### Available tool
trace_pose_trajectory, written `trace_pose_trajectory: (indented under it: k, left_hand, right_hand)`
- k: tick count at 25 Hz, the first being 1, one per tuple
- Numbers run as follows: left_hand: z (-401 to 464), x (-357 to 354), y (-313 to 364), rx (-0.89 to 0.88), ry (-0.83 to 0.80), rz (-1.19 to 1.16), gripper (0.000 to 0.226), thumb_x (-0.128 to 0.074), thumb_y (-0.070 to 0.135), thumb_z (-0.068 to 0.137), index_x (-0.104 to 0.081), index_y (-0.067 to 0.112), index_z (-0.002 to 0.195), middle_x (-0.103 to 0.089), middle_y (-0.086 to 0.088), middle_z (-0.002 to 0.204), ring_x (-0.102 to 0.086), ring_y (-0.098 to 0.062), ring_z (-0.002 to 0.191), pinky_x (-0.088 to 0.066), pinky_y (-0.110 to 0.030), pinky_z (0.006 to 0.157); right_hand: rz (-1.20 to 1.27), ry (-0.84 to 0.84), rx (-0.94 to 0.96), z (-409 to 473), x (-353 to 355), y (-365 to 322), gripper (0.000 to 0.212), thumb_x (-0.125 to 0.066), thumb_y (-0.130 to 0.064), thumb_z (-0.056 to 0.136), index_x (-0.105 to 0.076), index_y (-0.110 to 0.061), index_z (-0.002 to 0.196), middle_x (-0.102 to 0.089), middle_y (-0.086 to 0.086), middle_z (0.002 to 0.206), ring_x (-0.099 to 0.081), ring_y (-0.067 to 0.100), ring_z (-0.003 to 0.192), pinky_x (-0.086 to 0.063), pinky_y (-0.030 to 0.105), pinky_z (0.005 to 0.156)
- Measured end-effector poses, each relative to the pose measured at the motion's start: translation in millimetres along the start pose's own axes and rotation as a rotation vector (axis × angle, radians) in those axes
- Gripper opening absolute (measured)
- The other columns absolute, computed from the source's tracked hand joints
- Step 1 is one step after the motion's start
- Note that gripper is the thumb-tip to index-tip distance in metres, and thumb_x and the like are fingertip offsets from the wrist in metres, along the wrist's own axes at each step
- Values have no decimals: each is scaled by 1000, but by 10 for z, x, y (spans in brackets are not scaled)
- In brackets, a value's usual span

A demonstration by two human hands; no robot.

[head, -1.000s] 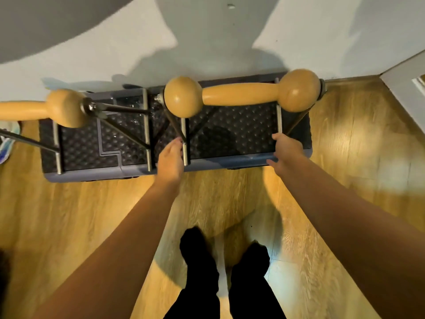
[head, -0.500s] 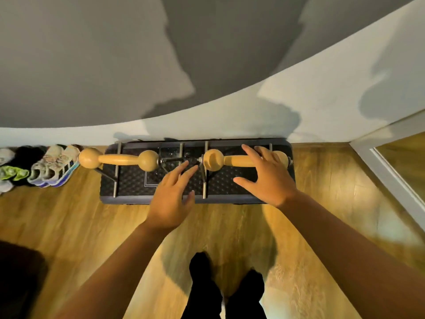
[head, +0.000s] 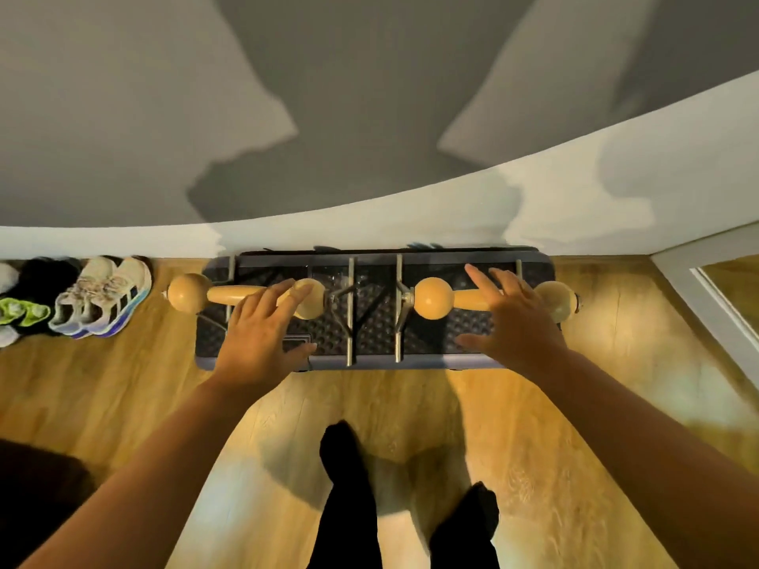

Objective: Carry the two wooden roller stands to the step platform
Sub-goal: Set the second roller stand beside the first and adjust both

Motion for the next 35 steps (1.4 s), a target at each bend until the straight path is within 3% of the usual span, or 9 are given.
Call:
trace_pose_trajectory:
  k: [7, 11, 15, 18, 21, 24, 31, 33, 35]
  left_hand:
    - [273, 33, -730, -15, -123, 121, 110, -88, 51, 72, -27, 33, 161, -34, -7, 166, -29, -39, 152, -21, -59, 121]
    - [543, -159, -944, 1, -257, 176, 106, -84, 56, 75, -26, 36, 161, -31, 0, 168, -26, -33, 154, -21, -55, 123]
    - [802, -363, -1136, -51, -425, 130, 69, -80, 55, 81, -52, 35, 141, -65, 7, 132, -60, -18, 114, -48, -39, 102]
    - [974, -468, -1208, -114, -500, 154, 39, -72, 57, 87, -63, 34, 118, -71, 11, 105, -62, -6, 84, -51, -26, 83]
    - [1072, -509, -1229, -129, -497, 112, 31, -71, 59, 87, -66, 36, 107, -68, 16, 88, -59, -2, 73, -47, -21, 73]
    - [1071, -585, -1236, -130, -494, 146, 31, -66, 64, 88, -64, 39, 106, -68, 18, 86, -61, -2, 75, -54, -29, 78]
    - [984, -559, -1235, -115, -385, 124, 33, -62, 60, 92, -64, 34, 112, -68, 12, 89, -61, -9, 77, -47, -28, 71]
    - [947, -533, -1231, -116, -311, 100, 32, -66, 59, 91, -64, 33, 111, -69, 10, 90, -61, -10, 76, -43, -27, 66]
    - [923, -536, -1221, -128, -272, 109, 30, -65, 57, 92, -65, 32, 108, -69, 9, 87, -61, -11, 73, -41, -26, 63]
  right_hand:
    - [-49, 8, -55, 258, -86, -96, 123, -89, -58, 69, -18, -26, 165, -43, 19, 158, -38, 42, 146, -39, 63, 114]
    - [-113, -58, -76, 465, -180, 39, 123, -89, -56, 70, -17, -27, 165, -42, 14, 160, -33, 40, 150, -34, 63, 117]
    - [-196, -143, -65, 685, -325, 188, 110, -82, -63, 74, -28, -25, 162, -50, 7, 155, -36, 35, 149, -34, 60, 117]
    - [-197, -198, -46, 816, -422, 235, 110, -77, -70, 74, -27, -27, 162, -49, 6, 156, -37, 33, 149, -35, 60, 116]
    - [-209, -231, -43, 889, -469, 220, 117, -77, -74, 71, -20, -30, 164, -40, 8, 163, -29, 34, 153, -34, 62, 117]
    - [-188, -270, -80, 915, -521, 216, 121, -80, -71, 70, -16, -32, 165, -30, 11, 168, -20, 36, 156, -32, 63, 118]
    - [-189, -260, -60, 966, -530, 127, 126, -84, -65, 70, -10, -32, 166, -13, 15, 173, -7, 39, 159, -31, 63, 119]
    - [-219, -273, -56, 939, -559, 112, 121, -82, -65, 73, -12, -33, 166, -15, 13, 173, -9, 38, 159, -30, 61, 120]
    - [-285, -293, -58, 914, -596, 109, 102, -78, -64, 79, -29, -34, 162, -28, 11, 170, -23, 37, 156, -39, 58, 115]
Point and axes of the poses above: each hand's wrist, its own z-axis towards the middle knuckle, its own x-axis out of the back of the hand, y = z × x, the point moved 6 cm from there along z, towards the middle knuckle
